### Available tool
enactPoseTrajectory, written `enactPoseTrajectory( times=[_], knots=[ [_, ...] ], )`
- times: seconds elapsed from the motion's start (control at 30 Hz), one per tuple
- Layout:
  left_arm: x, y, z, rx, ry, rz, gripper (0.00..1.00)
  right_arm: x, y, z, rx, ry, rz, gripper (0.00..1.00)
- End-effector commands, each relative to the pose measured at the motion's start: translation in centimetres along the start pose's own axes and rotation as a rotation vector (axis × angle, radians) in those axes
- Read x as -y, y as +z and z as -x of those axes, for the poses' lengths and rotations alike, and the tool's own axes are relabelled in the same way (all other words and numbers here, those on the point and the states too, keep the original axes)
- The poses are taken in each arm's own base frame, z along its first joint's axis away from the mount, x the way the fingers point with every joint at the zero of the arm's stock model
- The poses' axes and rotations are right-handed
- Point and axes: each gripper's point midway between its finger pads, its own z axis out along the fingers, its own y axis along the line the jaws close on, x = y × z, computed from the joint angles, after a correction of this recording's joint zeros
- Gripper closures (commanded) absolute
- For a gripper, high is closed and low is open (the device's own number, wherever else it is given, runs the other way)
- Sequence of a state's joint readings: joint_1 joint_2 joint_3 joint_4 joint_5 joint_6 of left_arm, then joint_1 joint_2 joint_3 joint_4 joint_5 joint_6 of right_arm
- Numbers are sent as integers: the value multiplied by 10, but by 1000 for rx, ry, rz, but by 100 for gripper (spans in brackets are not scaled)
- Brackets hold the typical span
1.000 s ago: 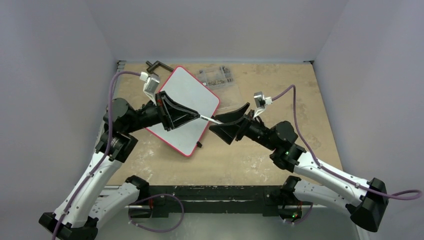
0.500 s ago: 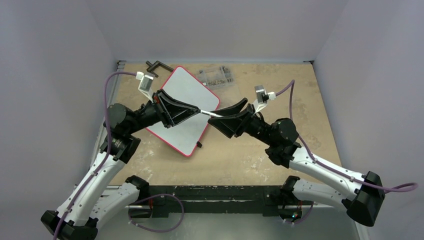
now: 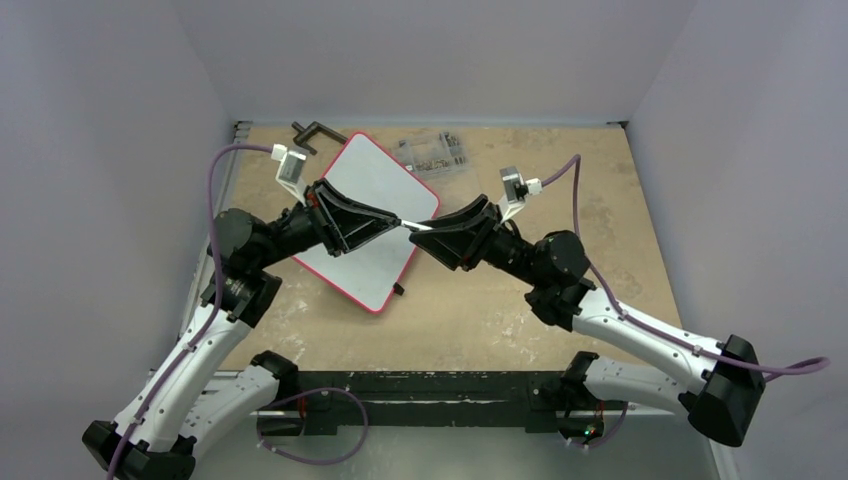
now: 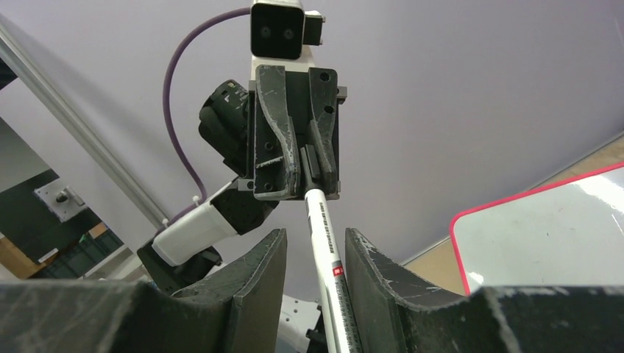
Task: Write a sentence on the whiteboard
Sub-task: Open the pen cap from the whiteboard marker.
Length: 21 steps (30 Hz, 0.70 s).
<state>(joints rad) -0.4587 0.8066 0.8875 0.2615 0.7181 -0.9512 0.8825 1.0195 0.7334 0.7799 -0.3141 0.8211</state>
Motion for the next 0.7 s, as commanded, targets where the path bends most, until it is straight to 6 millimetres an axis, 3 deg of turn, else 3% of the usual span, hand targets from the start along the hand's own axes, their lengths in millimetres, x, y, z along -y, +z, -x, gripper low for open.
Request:
enactPoseTrajectory(
  times=[0.0, 0.67],
  knots=[
    [7, 0, 4, 13, 33, -16, 100, -29, 7, 25, 55, -39, 94, 66],
    [2, -4, -1, -15, 47, 19, 100, -32, 9, 28, 55, -49, 103, 70]
  ],
)
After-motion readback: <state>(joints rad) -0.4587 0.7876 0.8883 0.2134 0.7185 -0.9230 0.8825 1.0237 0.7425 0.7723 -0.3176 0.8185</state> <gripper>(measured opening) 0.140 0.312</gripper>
